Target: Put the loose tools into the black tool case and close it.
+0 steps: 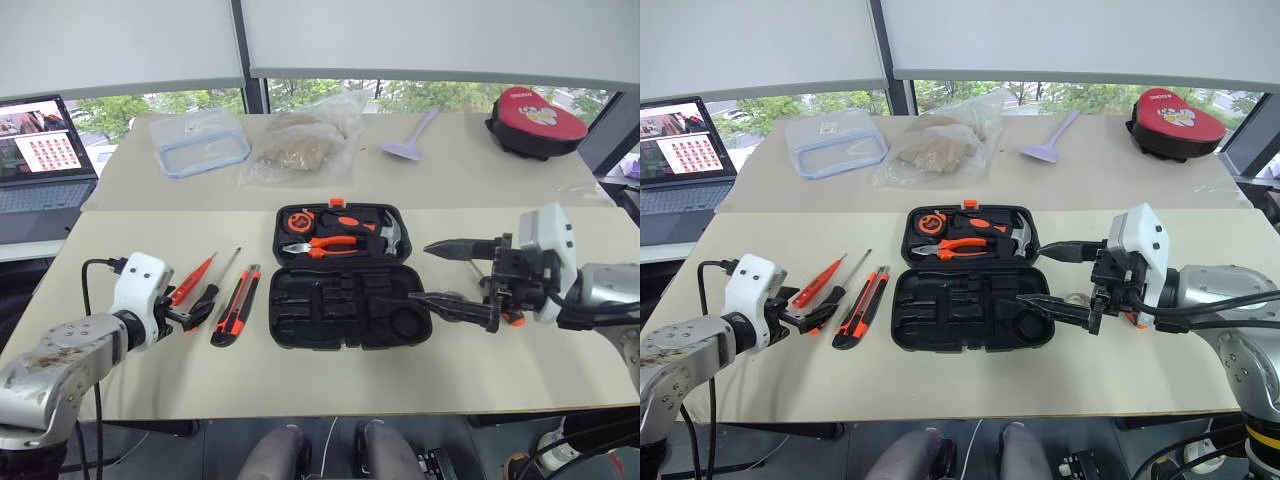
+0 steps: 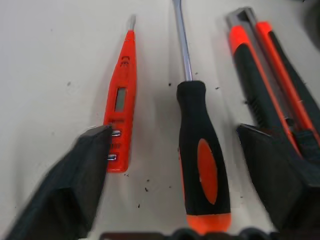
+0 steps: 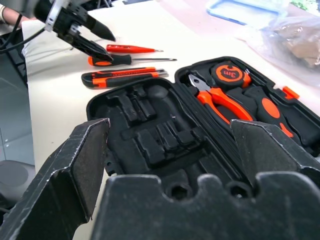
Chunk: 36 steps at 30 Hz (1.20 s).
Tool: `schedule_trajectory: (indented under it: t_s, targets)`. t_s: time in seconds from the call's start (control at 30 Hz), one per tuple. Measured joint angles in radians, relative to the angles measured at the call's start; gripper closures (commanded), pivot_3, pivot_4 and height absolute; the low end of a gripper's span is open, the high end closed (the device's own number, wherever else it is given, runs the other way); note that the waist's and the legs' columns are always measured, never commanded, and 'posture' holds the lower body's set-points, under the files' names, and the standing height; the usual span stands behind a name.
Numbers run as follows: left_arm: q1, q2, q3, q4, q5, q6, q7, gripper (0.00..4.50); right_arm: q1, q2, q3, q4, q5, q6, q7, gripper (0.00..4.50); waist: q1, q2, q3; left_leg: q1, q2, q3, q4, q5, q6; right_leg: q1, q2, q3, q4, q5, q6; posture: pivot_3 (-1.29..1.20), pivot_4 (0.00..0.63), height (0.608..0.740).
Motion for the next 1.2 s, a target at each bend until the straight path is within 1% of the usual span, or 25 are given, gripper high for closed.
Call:
schedule_trajectory:
  t_s: [0.03, 0.07, 0.3, 0.4, 0.53, 0.63, 0.67, 0.7, 0.8, 0.93, 1.0, 1.03, 1.07, 1.13, 1.2]
  targets:
    - [0.000, -0.004, -0.010, 0.001, 0.005, -0.001, 0.000, 2.05, 0.004, 0.000, 0.000, 0.000, 0.000, -0.003, 0.000, 0.00, 0.000, 0.000, 0.000, 0.000, 0.000, 0.000, 0.000, 0.000, 0.000, 0.000, 0.000, 0.000, 0.000, 0.000, 0.000, 0.00, 0.150, 0.722]
    - [0.000, -0.006, -0.019, 0.001, 0.010, -0.004, -0.002, 2.35, 0.006, 0.001, 0.000, 0.000, 0.000, -0.005, 0.000, 0.00, 0.001, 0.000, 0.000, 0.000, 0.000, 0.000, 0.000, 0.000, 0.000, 0.000, 0.000, 0.000, 0.000, 0.000, 0.000, 0.00, 0.150, 0.722]
    - [0.002, -0.016, -0.077, 0.012, 0.047, -0.039, -0.021, 2.35, 0.029, 0.001, -0.001, -0.009, 0.001, -0.019, 0.003, 0.00, 0.001, 0.000, 0.000, 0.000, 0.000, 0.000, 0.000, 0.000, 0.000, 0.000, 0.000, 0.000, 0.000, 0.000, 0.000, 0.00, 0.150, 0.722]
    - [0.002, -0.023, -0.080, 0.027, 0.056, -0.042, -0.027, 2.35, 0.028, 0.000, -0.001, -0.009, 0.002, -0.019, 0.003, 0.00, 0.001, 0.000, 0.000, 0.000, 0.000, 0.000, 0.000, 0.000, 0.000, 0.000, 0.000, 0.000, 0.000, 0.000, 0.000, 0.00, 0.150, 0.722]
    - [-0.002, -0.061, -0.071, 0.033, 0.057, -0.036, -0.026, 2.35, 0.028, 0.000, -0.001, -0.009, 0.004, -0.020, 0.016, 0.00, 0.005, 0.000, 0.000, 0.001, 0.000, 0.000, 0.000, 0.000, 0.001, 0.001, 0.000, 0.000, 0.000, 0.000, 0.000, 0.00, 0.150, 0.722]
    - [-0.003, -0.075, -0.061, 0.038, 0.059, -0.033, -0.025, 3.08, 0.028, 0.000, -0.001, -0.009, 0.004, -0.021, 0.024, 0.00, 0.007, 0.000, 0.000, 0.001, 0.000, 0.000, 0.000, 0.000, 0.001, 0.001, 0.000, 0.000, 0.000, 0.000, 0.000, 0.00, 0.150, 0.722]
    - [-0.004, -0.080, -0.053, 0.043, 0.058, -0.032, -0.026, 3.51, 0.028, -0.001, -0.001, -0.008, 0.004, -0.021, 0.025, 0.00, 0.008, 0.000, 0.000, 0.002, 0.000, 0.000, 0.000, 0.000, 0.001, 0.001, 0.000, 0.000, 0.000, 0.000, 0.000, 0.00, 0.150, 0.722]
    - [-0.006, -0.084, -0.050, 0.043, 0.057, -0.030, -0.028, 3.62, 0.028, -0.001, -0.001, -0.008, 0.004, -0.021, 0.026, 0.00, 0.008, 0.000, 0.000, 0.002, 0.000, 0.000, 0.000, 0.000, 0.001, 0.001, 0.000, 0.000, 0.000, 0.000, 0.000, 0.00, 0.150, 0.722]
    - [-0.024, -0.089, -0.035, 0.055, 0.040, -0.013, -0.039, 3.62, 0.029, -0.005, -0.007, -0.007, 0.004, -0.021, 0.028, 0.00, 0.012, 0.000, 0.000, 0.001, 0.000, 0.000, 0.000, 0.001, 0.001, 0.001, 0.000, 0.000, 0.000, 0.000, 0.000, 0.00, 0.150, 0.722]
    - [-0.091, -0.078, -0.031, 0.071, 0.001, 0.015, -0.079, 3.62, 0.029, -0.006, -0.020, -0.002, 0.004, -0.021, 0.026, 0.00, 0.017, -0.002, 0.001, 0.000, 0.000, 0.000, 0.002, 0.001, 0.001, 0.000, 0.000, -0.001, 0.001, 0.000, 0.000, 0.00, 0.150, 0.722]
    - [-0.195, -0.037, -0.028, 0.077, -0.031, 0.009, -0.132, 3.62, 0.030, -0.006, -0.023, -0.002, 0.003, -0.021, 0.023, 0.00, 0.018, -0.004, 0.002, -0.005, 0.000, -0.004, 0.007, 0.001, 0.000, -0.001, 0.000, -0.005, 0.002, 0.000, 0.000, 0.00, 0.150, 0.722]
    - [-0.233, -0.014, -0.027, 0.077, -0.037, -0.004, -0.158, 3.62, 0.032, -0.007, -0.025, -0.002, 0.003, -0.021, 0.022, 0.00, 0.018, -0.004, 0.002, -0.005, 0.000, -0.004, 0.007, 0.001, 0.000, -0.001, 0.000, -0.005, 0.002, 0.000, 0.000, 0.00, 0.150, 0.722]
    - [-0.285, 0.032, -0.044, 0.084, -0.039, -0.044, -0.224, 3.62, 0.043, -0.009, -0.032, -0.003, 0.003, -0.021, 0.021, 0.00, 0.017, -0.004, 0.002, -0.006, -0.001, -0.004, 0.007, 0.001, 0.000, -0.001, -0.001, -0.005, 0.001, 0.000, 0.000, 0.00, 0.150, 0.722]
    - [-0.386, 0.100, -0.101, 0.093, -0.036, -0.133, -0.370, 3.62, 0.068, -0.019, -0.042, 0.003, 0.000, -0.020, 0.022, 0.00, 0.018, -0.004, 0.002, -0.006, -0.002, -0.004, 0.007, 0.001, 0.000, -0.001, -0.001, -0.006, 0.001, 0.000, 0.000, 0.00, 0.150, 0.722]
    - [-0.482, 0.141, -0.203, 0.116, -0.014, -0.241, -0.531, 3.62, 0.084, -0.026, -0.050, 0.016, -0.003, -0.019, 0.023, 0.00, 0.016, -0.002, 0.001, -0.006, -0.002, -0.004, 0.007, 0.001, 0.001, 0.000, -0.002, -0.007, 0.000, 0.000, 0.000, 0.00, 0.150, 0.722]
